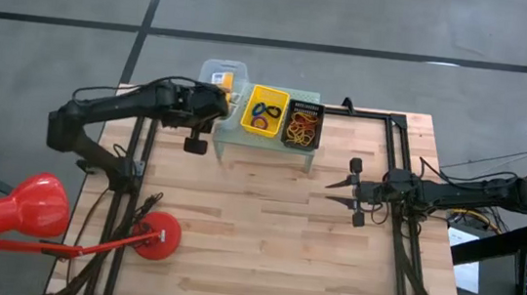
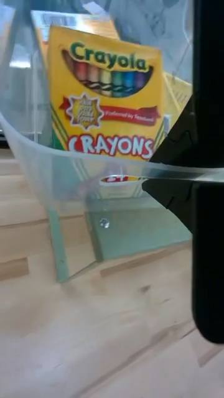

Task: Pick & Place Office Desk Supplies
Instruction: Put the transparent bin on the shelf, then return to Home Position

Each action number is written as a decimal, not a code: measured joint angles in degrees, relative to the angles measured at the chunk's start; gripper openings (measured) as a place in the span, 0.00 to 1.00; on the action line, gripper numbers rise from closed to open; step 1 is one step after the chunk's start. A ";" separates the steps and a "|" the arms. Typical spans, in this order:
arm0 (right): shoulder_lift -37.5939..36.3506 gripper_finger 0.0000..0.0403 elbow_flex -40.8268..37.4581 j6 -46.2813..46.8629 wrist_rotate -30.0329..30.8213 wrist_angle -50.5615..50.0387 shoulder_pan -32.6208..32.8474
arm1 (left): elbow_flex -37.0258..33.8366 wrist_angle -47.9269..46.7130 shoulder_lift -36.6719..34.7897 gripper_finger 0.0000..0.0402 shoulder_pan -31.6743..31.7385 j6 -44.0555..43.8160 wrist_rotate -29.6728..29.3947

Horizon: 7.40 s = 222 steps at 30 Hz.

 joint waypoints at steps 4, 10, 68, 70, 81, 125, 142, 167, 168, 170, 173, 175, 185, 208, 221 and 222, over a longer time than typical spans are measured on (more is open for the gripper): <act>0.00 0.30 0.00 0.01 -0.01 0.00 0.01 | 1.60 -0.21 1.81 0.03 0.32 -1.78 1.57; 0.00 0.30 0.00 0.00 0.01 0.01 0.00 | 1.65 -0.45 2.22 0.03 1.74 -2.42 3.34; 0.00 0.30 0.00 0.01 -0.01 0.00 0.01 | 1.61 5.97 4.47 0.07 1.75 -0.87 11.71; 0.00 0.30 0.00 0.01 -0.01 0.00 0.01 | 1.60 5.90 4.47 0.10 1.75 -0.87 11.85; 0.00 0.30 0.00 0.01 0.01 -0.02 0.00 | 1.59 5.76 4.47 0.24 1.70 -0.89 12.32; 0.00 0.30 0.00 0.00 0.00 -0.02 0.00 | 1.59 7.63 1.21 0.24 1.75 1.70 11.93; 0.00 0.30 0.00 -0.01 -0.01 -0.02 0.00 | 1.59 7.70 -6.64 0.24 -1.72 22.56 13.02; 0.00 0.30 0.00 -0.01 0.00 -0.02 -0.01 | 1.40 7.79 -5.72 0.24 -10.05 114.85 -11.57; 0.00 0.30 0.00 -0.01 -0.01 -0.02 0.01 | 0.92 8.29 -5.31 0.24 -10.16 113.89 -12.93; 0.00 0.30 0.00 0.00 0.01 -0.02 -0.01 | -0.35 10.84 -4.60 0.24 -10.19 112.03 -13.49; 0.00 0.30 0.00 -0.01 0.01 -0.02 -0.01 | -2.56 18.48 -4.07 0.24 -10.22 117.80 -12.23; 0.00 0.30 0.00 -0.01 0.01 -0.02 -0.01 | -3.83 23.77 -4.03 0.24 -10.52 124.80 -8.95; 0.00 0.30 0.00 0.00 0.01 -0.04 -0.01 | -23.72 59.40 -4.29 0.24 -19.37 150.73 -8.51; 0.00 0.30 0.02 0.01 -0.01 -0.07 0.01 | -65.32 100.07 -31.53 0.24 -29.16 171.02 7.87; 0.00 0.30 0.02 -0.01 -0.01 -0.13 0.01 | -82.15 115.72 -41.61 0.24 -29.16 181.35 21.47; 0.00 0.30 0.02 0.00 0.01 -0.11 -0.01 | -82.11 115.42 -41.56 0.24 -29.16 181.57 22.21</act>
